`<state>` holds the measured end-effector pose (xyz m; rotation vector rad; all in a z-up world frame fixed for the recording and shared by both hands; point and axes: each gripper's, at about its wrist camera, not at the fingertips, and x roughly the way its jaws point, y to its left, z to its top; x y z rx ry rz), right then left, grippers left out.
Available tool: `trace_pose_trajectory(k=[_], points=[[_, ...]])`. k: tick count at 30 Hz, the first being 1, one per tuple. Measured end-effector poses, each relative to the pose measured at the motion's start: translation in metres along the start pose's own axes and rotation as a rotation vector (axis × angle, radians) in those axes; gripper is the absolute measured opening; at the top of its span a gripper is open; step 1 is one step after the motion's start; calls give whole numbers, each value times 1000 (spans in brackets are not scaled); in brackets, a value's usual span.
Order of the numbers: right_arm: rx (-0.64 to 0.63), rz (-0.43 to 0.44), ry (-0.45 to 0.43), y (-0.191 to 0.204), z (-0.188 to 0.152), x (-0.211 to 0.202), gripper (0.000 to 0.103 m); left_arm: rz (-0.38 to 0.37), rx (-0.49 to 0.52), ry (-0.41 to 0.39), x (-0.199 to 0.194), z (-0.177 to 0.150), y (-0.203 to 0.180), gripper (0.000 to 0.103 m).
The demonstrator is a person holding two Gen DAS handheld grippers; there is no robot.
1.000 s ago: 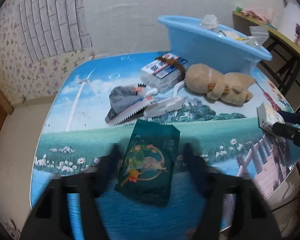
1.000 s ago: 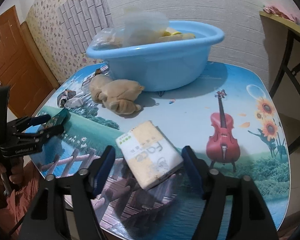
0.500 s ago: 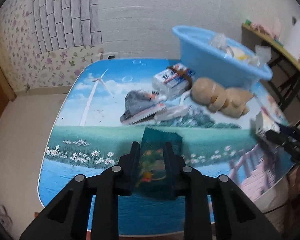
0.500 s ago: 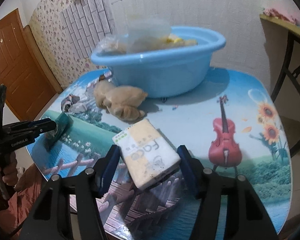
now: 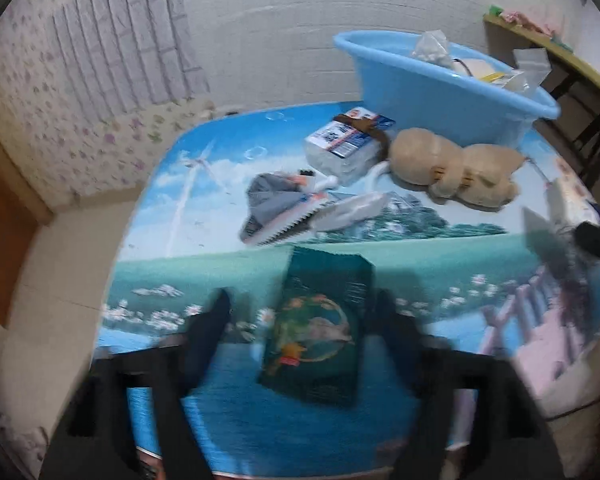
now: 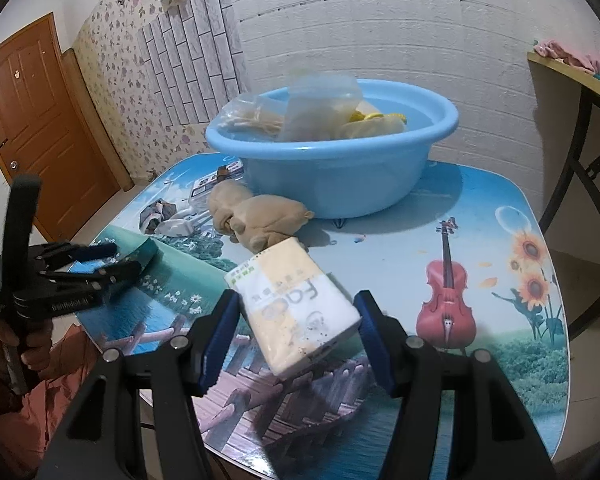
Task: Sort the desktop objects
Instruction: 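Lift the green packet with the left tool while the right tool lifts the tissue pack, then carry the green packet and tissue pack over the blue basin and open both tools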
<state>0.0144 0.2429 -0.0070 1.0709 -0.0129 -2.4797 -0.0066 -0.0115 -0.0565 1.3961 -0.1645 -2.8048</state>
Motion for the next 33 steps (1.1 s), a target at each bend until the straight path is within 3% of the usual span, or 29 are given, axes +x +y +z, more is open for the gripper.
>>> trace_pose_trajectory(k=[8,9,10,13,16,17,27,33], points=[[2,2,9,0,-1,3,58,-91,-60,33,14,-2,12,81],[1,2,9,1,0,4,58,-98,-68,22,13,-3,14,73],[0,2,8,1,0,4,58,-94,-64,1,10,-3,15,45],[-2,1,2,2,1,3,58,-152,-87,7,8,-1,18,35],[-5,6,-15,4,3,-3,58,-149,-116,-30,-4,0,23,12],[-7,9,-22,5,4,-6,58,-160,-124,-37,-8,1,25,9],[-9,15,-27,6,5,-8,58,-172,-116,-57,-18,6,22,5],[-17,24,-71,8,13,-22,58,-186,-116,-135,-46,22,23,4]])
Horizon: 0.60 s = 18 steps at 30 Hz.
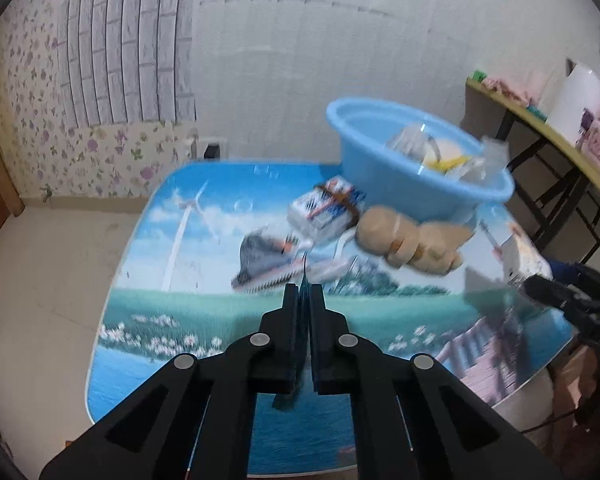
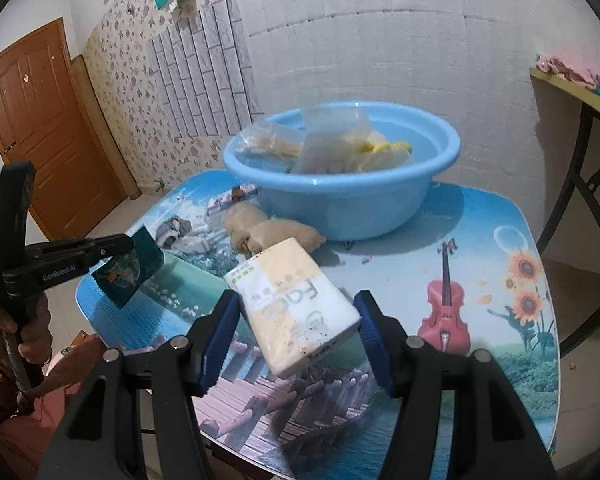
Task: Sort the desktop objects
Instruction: 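Carry the green packet and tissue pack over the blue basin and open both tools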
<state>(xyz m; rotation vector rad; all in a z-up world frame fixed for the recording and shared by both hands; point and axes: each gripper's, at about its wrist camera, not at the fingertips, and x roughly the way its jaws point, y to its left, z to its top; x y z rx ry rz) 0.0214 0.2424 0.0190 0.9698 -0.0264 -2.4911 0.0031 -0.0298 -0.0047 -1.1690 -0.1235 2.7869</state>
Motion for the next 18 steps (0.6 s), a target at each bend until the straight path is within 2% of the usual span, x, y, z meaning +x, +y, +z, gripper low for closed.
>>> trace_pose_trajectory(k=[4,9,11,13,15,17,18], points=[[1,11,-28,1,3,-8,58,0,15,-46,-15,11,-7,4],[2,4,-18,-2,9,-8,58,-12,6,-85,-27,14,-5,4],[-1,6,-20,-1,13,-7,58,-23,5,-77,-25,14,-2,4],[-8,7,-18,1,16,-4,58,-23,19,-32,-15,11,-1,6],[-11,7,-8,3,15,0,58,19,32,16,-1,5,-1,19],[-13,4,4,4,14,3,58,23,23,35,10,-1,-1,61],[-12,2,11,4,13,5,58,10,20,30,15,-3,-2,69]])
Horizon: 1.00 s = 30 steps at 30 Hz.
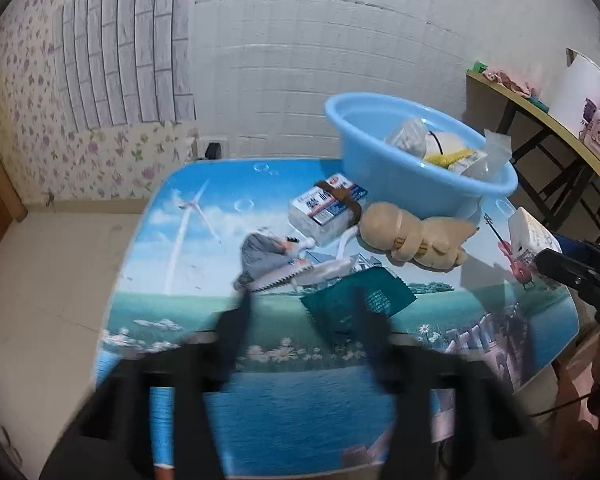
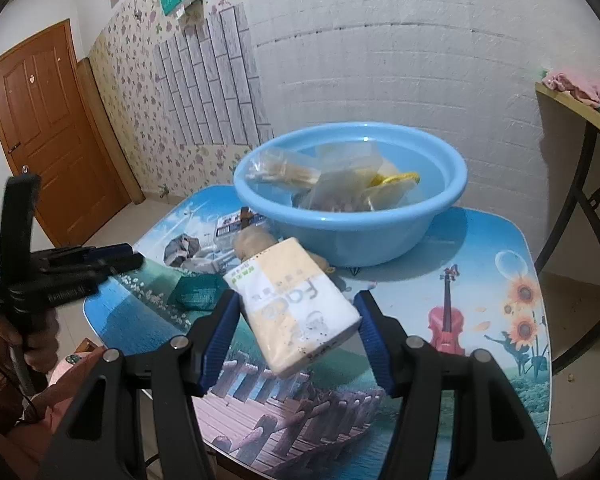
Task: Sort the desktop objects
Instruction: 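Carry the green packet and tissue pack over the blue basin and open both tools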
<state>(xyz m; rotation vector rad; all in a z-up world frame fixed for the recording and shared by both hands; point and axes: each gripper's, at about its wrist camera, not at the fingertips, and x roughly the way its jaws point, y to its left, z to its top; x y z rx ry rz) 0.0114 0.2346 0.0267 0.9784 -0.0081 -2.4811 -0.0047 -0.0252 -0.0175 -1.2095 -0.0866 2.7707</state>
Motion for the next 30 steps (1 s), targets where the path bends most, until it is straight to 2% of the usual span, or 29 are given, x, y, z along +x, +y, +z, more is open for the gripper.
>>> trace_pose_trajectory(k=[1,3,5,10,12,14,15,16,18,20,25,30], points=[[-1,-3,6,0,0,1,58,-17,9,-2,6,-2,-3,79],[-2,-11,13,0,-2,2,58,-33,47,15,19,-2,-9,80],[4,-17,22,-2,-2,3,58,-16,68,61,34,0,-14,80],[15,-35,31,-5,0,4,58,-81,23,128,52,-2,-21,82],[15,-33,30,-4,-1,4,58,-59,46,147,62,-6,-29,84],[14,-33,37,-4,-3,6,58,-19,73,133,67,-8,-36,93],[13,-32,43,-3,-4,7,58,-1,98,122,69,-9,-41,93],[13,-33,42,-2,-4,6,58,0,139,105,71,-11,-47,92],[9,-30,28,0,-3,2,58,-52,189,66,67,-13,-55,67],[4,-27,16,2,-3,0,58,-61,205,67,64,-14,-61,49],[9,-28,24,0,-8,1,58,-75,187,65,56,-17,-59,45],[19,-30,14,-4,-5,-4,58,-84,145,-5,23,-13,-51,45]])
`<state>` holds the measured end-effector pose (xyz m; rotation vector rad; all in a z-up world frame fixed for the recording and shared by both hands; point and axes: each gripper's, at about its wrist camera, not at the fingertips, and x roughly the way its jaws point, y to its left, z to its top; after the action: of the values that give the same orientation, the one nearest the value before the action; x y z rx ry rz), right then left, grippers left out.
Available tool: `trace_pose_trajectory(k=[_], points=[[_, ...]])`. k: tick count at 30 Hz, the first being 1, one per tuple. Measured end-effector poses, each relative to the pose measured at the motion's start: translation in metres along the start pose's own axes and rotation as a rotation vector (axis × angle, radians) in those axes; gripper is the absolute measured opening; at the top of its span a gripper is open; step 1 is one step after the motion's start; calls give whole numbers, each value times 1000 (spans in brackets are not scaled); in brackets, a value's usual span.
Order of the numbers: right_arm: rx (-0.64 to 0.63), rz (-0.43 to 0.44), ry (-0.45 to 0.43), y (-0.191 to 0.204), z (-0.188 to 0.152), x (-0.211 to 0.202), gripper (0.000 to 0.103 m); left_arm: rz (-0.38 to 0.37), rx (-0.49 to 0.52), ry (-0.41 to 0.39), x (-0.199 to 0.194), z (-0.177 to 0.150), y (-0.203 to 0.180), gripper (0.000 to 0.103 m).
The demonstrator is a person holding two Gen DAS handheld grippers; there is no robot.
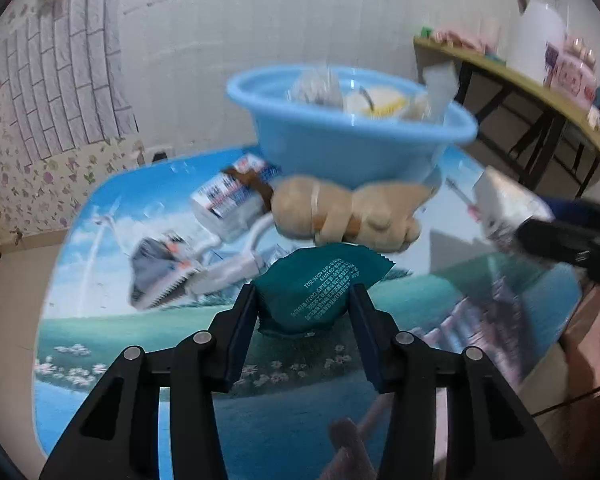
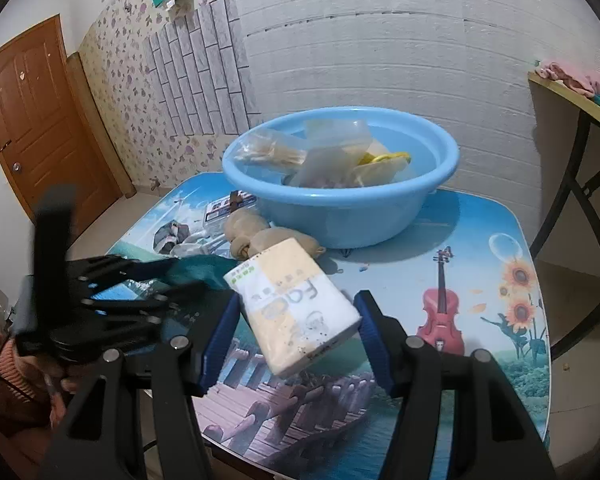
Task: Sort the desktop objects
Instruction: 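Carry the green packet and tissue pack over the blue basin and open both tools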
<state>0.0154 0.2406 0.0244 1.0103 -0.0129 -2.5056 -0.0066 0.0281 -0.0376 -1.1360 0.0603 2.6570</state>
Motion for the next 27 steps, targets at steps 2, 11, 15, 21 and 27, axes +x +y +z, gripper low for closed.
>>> trace_pose_trajectory(k=[2,11,15,21,27], points=[[5,-1,-15,-3,4,-3,58,2,-14,-35,-16,4,0,45],[-23,16,-135,-8,38,-20,58,13,-35,-186,-56,64,4,46],[-8,3,-165,-21,60,-9,58,26,28,-213,-38,101,-10,46],[10,-16,-191,-44,92,10,58,48,90,-158,17,144,-26,48],[35,-22,-197,-61,117,32,58,44,111,-124,47,161,-32,66]])
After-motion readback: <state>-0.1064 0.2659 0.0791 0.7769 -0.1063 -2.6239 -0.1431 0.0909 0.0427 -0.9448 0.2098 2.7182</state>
